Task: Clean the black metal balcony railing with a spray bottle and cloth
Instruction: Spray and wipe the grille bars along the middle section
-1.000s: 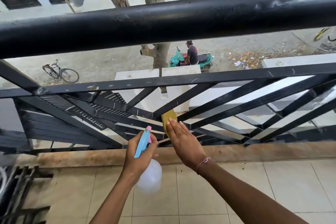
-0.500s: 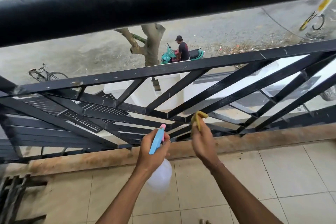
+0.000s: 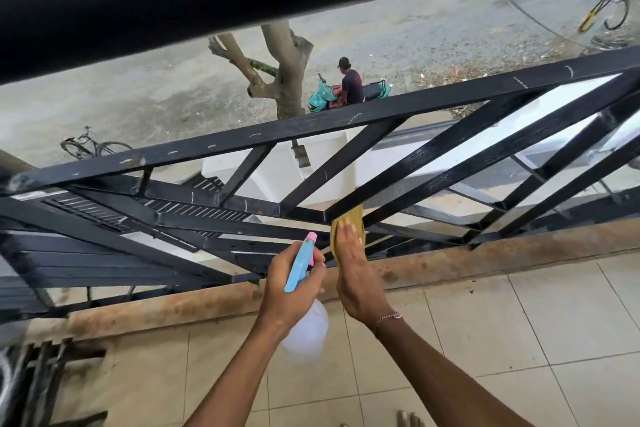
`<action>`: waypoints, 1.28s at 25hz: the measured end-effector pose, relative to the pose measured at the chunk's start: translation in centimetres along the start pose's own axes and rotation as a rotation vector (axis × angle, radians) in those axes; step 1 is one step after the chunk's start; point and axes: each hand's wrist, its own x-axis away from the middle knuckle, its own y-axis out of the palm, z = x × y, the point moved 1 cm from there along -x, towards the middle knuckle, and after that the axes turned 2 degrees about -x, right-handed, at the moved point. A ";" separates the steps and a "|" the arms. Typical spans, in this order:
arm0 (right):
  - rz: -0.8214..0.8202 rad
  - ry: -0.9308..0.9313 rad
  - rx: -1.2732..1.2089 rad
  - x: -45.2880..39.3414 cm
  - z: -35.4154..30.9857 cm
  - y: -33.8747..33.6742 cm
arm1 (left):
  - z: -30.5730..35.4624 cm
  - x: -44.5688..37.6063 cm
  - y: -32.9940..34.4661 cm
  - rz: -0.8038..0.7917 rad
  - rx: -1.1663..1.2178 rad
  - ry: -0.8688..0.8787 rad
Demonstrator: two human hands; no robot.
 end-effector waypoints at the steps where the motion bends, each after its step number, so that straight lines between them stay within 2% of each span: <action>1: -0.007 0.046 -0.034 -1.0 -0.1 0.0 | 0.0 0.0 -0.2 0.012 -0.005 -0.001; 5: -0.073 0.120 0.011 -5.6 -0.4 -0.3 | -0.5 0.0 -0.7 0.040 0.013 -0.033; 9: -0.103 0.113 0.010 -3.5 -2.4 -0.9 | -0.8 0.1 -1.4 0.060 0.009 -0.047; 10: -0.121 0.116 -0.066 -2.1 -2.8 -1.4 | -0.6 0.3 -1.5 0.052 0.006 -0.032; 12: -0.071 0.177 -0.420 -0.2 -4.3 -3.5 | -0.2 0.6 -1.6 0.045 -0.005 -0.014; 15: 0.091 0.664 -1.069 1.5 -7.2 -6.9 | 0.2 1.1 -1.6 0.065 0.009 -0.030; 16: 0.132 0.732 -1.193 2.0 -8.1 -8.0 | 0.5 1.3 -1.5 0.069 0.019 -0.021; 17: 0.159 0.742 -1.265 2.2 -9.2 -8.9 | 0.7 1.4 -1.4 0.070 0.020 -0.012; 18: 0.173 0.672 -1.281 2.3 -10.3 -9.9 | 0.9 1.5 -1.3 0.070 0.031 -0.009; 19: 0.186 0.542 -1.168 1.9 -11.2 -10.5 | 1.2 1.6 -1.3 0.074 0.043 -0.017; 22: 0.244 0.075 -0.325 -1.3 -11.2 -10.1 | 1.8 1.9 -1.2 0.089 0.083 -0.041; 23: 0.188 -0.037 -0.072 -2.6 -10.6 -9.1 | 2.0 2.0 -1.2 0.085 0.089 -0.034; 25: -0.068 -0.175 0.404 -4.1 -9.2 -6.2 | 2.3 2.3 -1.1 0.078 0.079 -0.012; 26: -0.129 -0.255 0.622 -4.3 -8.3 -5.1 | 2.5 2.5 -1.1 0.073 0.076 -0.001; 29: -0.230 -0.415 1.015 -3.5 -7.0 -4.7 | 2.7 2.5 -1.0 0.061 0.052 0.026; 32: -0.296 -0.456 1.174 -2.8 -7.3 -7.5 | 3.8 2.3 -0.6 0.032 0.046 0.050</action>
